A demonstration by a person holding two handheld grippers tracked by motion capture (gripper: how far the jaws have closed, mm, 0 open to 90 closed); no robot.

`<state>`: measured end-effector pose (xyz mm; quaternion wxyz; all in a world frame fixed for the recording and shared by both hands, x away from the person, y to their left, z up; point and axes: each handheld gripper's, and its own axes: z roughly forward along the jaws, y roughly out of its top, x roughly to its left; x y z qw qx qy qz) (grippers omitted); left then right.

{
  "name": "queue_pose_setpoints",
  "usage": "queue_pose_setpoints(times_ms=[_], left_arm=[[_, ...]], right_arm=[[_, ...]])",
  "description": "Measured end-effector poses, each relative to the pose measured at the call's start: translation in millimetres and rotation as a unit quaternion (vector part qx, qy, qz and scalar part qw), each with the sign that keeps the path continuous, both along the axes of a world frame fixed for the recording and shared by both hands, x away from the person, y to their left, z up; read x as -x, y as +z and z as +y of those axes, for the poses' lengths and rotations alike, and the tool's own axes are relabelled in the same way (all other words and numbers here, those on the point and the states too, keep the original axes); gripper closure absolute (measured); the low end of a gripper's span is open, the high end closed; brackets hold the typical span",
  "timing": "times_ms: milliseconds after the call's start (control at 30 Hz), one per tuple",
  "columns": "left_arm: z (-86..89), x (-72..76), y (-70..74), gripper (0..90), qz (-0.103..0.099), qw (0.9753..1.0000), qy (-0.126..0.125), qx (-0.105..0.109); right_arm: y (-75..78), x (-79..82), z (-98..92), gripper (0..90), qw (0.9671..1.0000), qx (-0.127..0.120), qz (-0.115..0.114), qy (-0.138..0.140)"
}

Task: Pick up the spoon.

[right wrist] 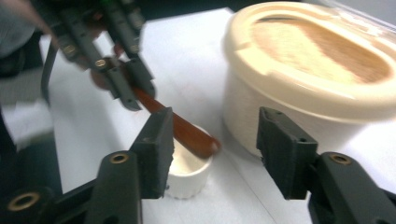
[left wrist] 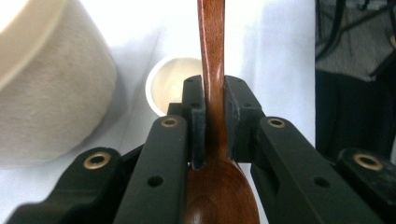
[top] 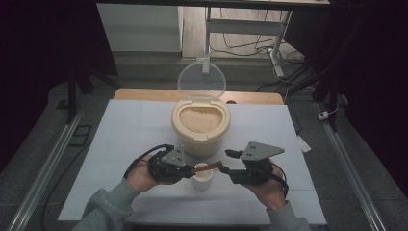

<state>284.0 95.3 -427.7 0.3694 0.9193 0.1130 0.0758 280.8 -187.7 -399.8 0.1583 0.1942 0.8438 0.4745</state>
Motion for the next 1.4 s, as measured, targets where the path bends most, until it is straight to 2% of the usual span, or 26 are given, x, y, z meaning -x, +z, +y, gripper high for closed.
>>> queue_pose_setpoints(times_ms=[133, 167, 200, 233, 333, 567, 767, 933, 1000, 1133, 1167, 1233, 1400], left_arm=[[3.0, 2.1, 0.7, 79.0, -0.011, 0.9996, 0.013, 0.022], [3.5, 2.6, 0.6, 79.0, -0.014, 0.9994, 0.017, 0.027], [4.1, 2.9, 0.6, 79.0, -0.016, 0.9991, 0.021, 0.032], [4.7, 3.2, 0.5, 79.0, -0.017, 0.9989, 0.024, 0.036], [4.6, 4.6, -0.3, 79.0, -0.022, 0.9981, 0.032, 0.047], [1.8, 5.5, -1.8, 79.0, -0.031, 0.9965, 0.047, 0.062], [-2.6, 5.8, -3.9, 79.0, -0.034, 0.9956, 0.053, 0.069], [-7.4, 7.0, -5.3, 79.0, -0.040, 0.9950, 0.057, 0.072], [-9.0, 7.4, -6.0, 79.0, -0.041, 0.9949, 0.057, 0.073], [-11.8, 8.1, -6.9, 79.0, -0.043, 0.9950, 0.055, 0.072], [-12.6, 8.4, -7.1, 79.0, -0.044, 0.9950, 0.054, 0.071], [-14.5, 9.3, -7.6, 79.0, -0.050, 0.9951, 0.056, 0.065], [-17.1, 9.6, -9.7, 79.2, -0.054, 0.9956, 0.054, 0.054]], right_arm=[[-5.5, -3.0, -12.0, 40.5, 0.9974, -0.055, 0.024, -0.039], [-6.8, -3.6, -14.1, 39.3, 0.9961, -0.069, 0.030, -0.046], [-9.1, -4.4, -16.3, 38.2, 0.9935, -0.092, 0.041, -0.054], [-9.1, -4.4, -16.3, 38.2, 0.9935, -0.092, 0.041, -0.054], [-11.5, -4.0, -16.0, 37.1, 0.9907, -0.112, 0.050, -0.060], [-18.5, -2.5, -9.4, 33.3, 0.9858, -0.133, 0.061, -0.083], [-25.3, -2.4, -1.8, 34.2, 0.9830, -0.144, 0.076, -0.084], [-30.4, -1.7, 7.0, 40.4, 0.9821, -0.147, 0.083, -0.084], [-31.4, -1.3, 8.8, 44.9, 0.9806, -0.156, 0.084, -0.085], [-33.3, -1.5, 9.9, 53.8, 0.9768, -0.172, 0.094, -0.085], [-34.4, -1.7, 10.6, 58.5, 0.9745, -0.182, 0.098, -0.087], [-34.8, -1.8, 10.8, 60.2, 0.9734, -0.187, 0.101, -0.085], [-34.2, -2.3, 10.7, 69.8, 0.9663, -0.219, 0.112, -0.075]])
